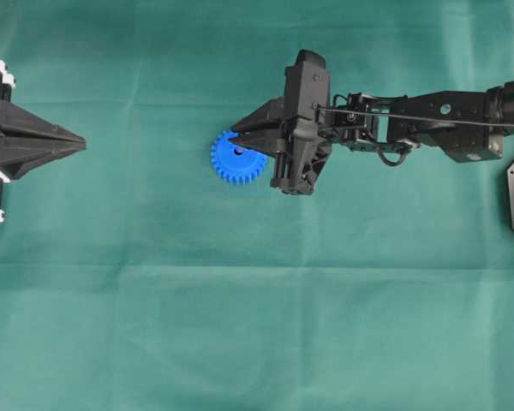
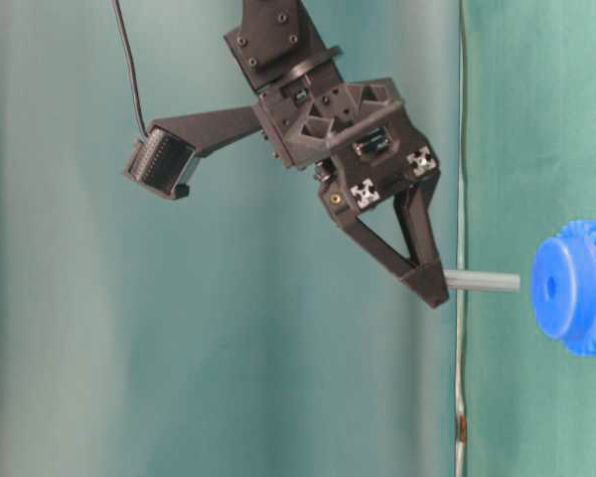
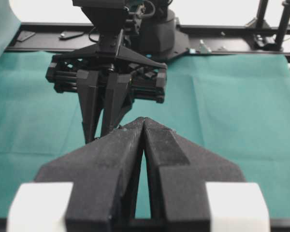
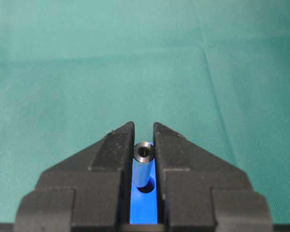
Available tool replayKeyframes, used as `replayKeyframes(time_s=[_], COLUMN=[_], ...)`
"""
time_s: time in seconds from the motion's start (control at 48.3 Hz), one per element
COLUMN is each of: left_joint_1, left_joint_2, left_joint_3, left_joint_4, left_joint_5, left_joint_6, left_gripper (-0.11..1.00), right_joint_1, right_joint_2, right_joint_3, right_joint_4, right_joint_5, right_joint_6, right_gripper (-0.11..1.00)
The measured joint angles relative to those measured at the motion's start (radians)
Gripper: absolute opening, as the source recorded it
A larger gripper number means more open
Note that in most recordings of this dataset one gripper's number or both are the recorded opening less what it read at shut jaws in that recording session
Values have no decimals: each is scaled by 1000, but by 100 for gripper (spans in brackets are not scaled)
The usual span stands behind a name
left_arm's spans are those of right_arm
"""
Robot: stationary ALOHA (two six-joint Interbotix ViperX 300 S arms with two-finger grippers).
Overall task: Insert the shaft placed at a random location into the center hole of the medium gear at another random location.
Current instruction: 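Carry the shaft left and position it above the blue gear's hole, then lower the shaft with the right gripper into the gear's center hole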
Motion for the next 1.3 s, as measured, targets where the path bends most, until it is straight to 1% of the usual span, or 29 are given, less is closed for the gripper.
replayKeyframes(time_s=[0.393, 0.704, 1.076, 1.304], left_joint_1=[0, 0, 0, 0], left_joint_2=[2, 2, 2, 2], left_joint_3=[-2, 0, -2, 0], left_joint_4=[0, 0, 2, 2], left_joint_5=[5, 5, 6, 15], left_joint_6=[0, 0, 0, 0], left_gripper=[0, 0, 0, 0], right_joint_1=[0, 0, 0, -14], right_joint_2=[18, 61, 64, 52], right_joint_3=[-5, -14, -17, -21], right_joint_4=[2, 2, 0, 2], right_joint_5=[-2, -14, -20, -20], right_joint_6=[0, 0, 2, 0], right_gripper=[12, 12, 12, 12])
